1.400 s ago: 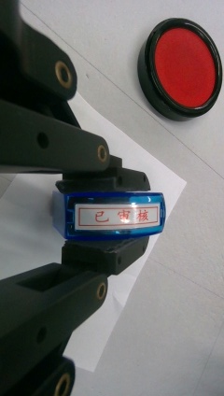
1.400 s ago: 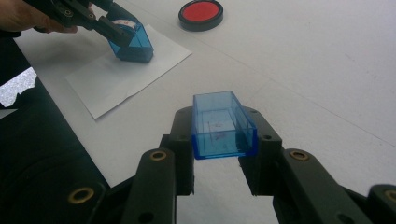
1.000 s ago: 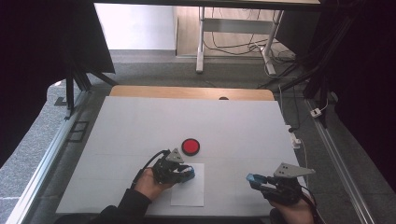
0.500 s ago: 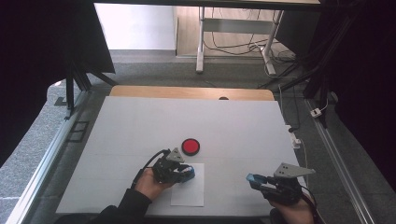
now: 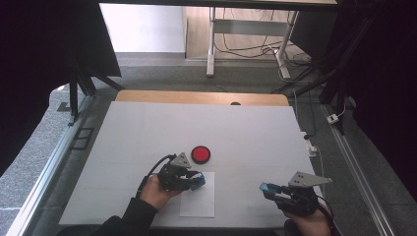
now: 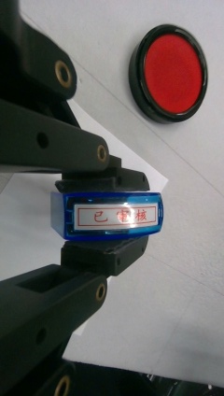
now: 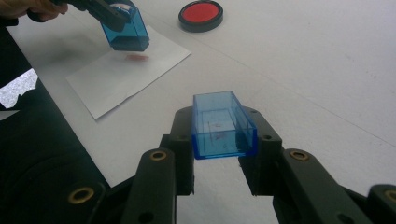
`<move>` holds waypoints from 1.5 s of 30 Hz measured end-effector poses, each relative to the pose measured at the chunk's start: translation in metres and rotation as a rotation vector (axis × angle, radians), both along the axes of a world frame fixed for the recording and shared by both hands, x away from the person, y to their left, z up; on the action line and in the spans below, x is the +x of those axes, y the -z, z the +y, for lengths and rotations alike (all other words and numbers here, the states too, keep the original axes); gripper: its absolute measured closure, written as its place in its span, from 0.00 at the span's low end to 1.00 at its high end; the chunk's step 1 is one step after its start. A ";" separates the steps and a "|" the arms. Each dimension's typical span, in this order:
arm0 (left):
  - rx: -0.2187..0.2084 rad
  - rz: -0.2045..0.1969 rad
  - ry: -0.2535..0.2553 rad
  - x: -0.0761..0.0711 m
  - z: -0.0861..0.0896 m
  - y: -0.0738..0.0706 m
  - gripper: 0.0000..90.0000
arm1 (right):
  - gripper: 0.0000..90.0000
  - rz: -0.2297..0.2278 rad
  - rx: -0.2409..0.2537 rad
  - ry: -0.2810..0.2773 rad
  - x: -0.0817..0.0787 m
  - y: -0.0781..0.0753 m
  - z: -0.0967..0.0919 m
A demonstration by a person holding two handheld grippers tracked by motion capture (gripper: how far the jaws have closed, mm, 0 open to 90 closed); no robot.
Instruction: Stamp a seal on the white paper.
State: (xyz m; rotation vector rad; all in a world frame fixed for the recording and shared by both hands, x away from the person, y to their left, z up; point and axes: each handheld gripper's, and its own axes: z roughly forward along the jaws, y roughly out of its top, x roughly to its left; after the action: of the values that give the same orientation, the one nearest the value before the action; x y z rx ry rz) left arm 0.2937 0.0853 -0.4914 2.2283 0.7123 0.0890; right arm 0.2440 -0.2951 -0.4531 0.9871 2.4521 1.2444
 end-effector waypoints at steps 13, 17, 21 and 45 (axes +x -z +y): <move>-0.052 -0.035 0.017 -0.003 0.008 -0.019 0.78 | 0.76 0.001 -0.003 0.001 0.000 0.000 0.000; -0.086 -0.043 0.022 -0.003 0.013 -0.026 0.78 | 0.76 0.000 -0.002 0.002 0.000 0.000 0.000; -0.108 -0.051 0.027 -0.004 0.017 -0.032 0.78 | 0.76 0.001 -0.001 0.003 0.000 0.000 0.000; -0.257 -0.120 0.070 -0.013 0.038 -0.063 0.78 | 0.76 0.009 -0.001 -0.001 0.001 0.000 0.000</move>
State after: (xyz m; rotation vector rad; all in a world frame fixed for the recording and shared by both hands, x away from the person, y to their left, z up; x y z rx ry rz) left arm 0.2809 0.1235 -0.4289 1.9813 0.5478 0.0903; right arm 0.2448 -0.2953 -0.4536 0.9928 2.4598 1.2421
